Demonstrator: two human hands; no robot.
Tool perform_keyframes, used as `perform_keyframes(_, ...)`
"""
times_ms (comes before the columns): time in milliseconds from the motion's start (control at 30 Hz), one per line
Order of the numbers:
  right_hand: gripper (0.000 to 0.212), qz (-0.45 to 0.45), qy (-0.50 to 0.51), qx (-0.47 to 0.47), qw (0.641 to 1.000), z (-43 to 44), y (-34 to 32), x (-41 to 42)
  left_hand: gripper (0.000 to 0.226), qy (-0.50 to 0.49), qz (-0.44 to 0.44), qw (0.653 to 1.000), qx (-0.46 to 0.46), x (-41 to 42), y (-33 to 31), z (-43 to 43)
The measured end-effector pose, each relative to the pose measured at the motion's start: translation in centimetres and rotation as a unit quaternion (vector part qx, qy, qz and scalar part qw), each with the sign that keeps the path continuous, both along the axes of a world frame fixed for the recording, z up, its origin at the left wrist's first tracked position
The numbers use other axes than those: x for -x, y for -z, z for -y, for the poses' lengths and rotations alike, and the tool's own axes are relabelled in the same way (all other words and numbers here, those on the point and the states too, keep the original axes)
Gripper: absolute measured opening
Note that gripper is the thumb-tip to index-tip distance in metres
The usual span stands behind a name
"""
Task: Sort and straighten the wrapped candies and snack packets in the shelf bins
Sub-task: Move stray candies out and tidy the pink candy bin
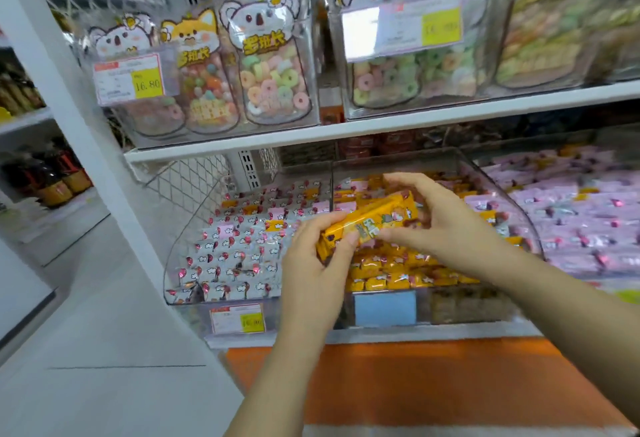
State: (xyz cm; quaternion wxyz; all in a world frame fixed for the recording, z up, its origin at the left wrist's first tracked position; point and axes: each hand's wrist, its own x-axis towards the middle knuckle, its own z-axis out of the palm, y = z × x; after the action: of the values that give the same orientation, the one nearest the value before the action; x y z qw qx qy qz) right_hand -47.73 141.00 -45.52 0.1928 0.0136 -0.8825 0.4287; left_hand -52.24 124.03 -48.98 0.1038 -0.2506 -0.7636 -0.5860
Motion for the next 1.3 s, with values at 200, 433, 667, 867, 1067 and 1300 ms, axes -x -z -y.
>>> perform_keyframes(200, 0.051, -0.031, 0.017, 0.304, 0.952, -4.7, 0.6, -3.7, 0.027, 0.068, -0.03, 0.996, 0.044, -3.3, -0.7, -6.0)
perform_keyframes(433, 0.013, -0.108, 0.094, 0.358, 0.923, -10.0, 1.7, -8.4, 0.028, 0.149, -0.061, 0.979, 0.127, -5.9, -1.5, -12.4)
perform_keyframes(667, 0.008, -0.147, 0.158, 0.354, 0.91, -14.6, 3.0, -12.4, 0.029, 0.183, -0.097, 0.962, 0.176, -8.3, -1.2, -18.2)
perform_keyframes(867, 0.015, -0.188, 0.222, 0.373, 0.881, -17.7, 3.9, -14.4, 0.032, 0.207, -0.111, 0.955, 0.182, -9.1, -0.9, -22.8)
perform_keyframes(1067, 0.01, -0.304, 0.361, 0.375, 0.798, -21.5, 4.5, -17.5, 0.047, 0.231, -0.076, 0.95, 0.197, -10.4, -0.3, -27.9)
perform_keyframes(1300, 0.036, -0.304, 0.44, 0.346, 0.771, -24.6, 5.1, -21.1, 0.028, 0.226, -0.214, 0.893, 0.326, -12.0, 1.1, -34.3)
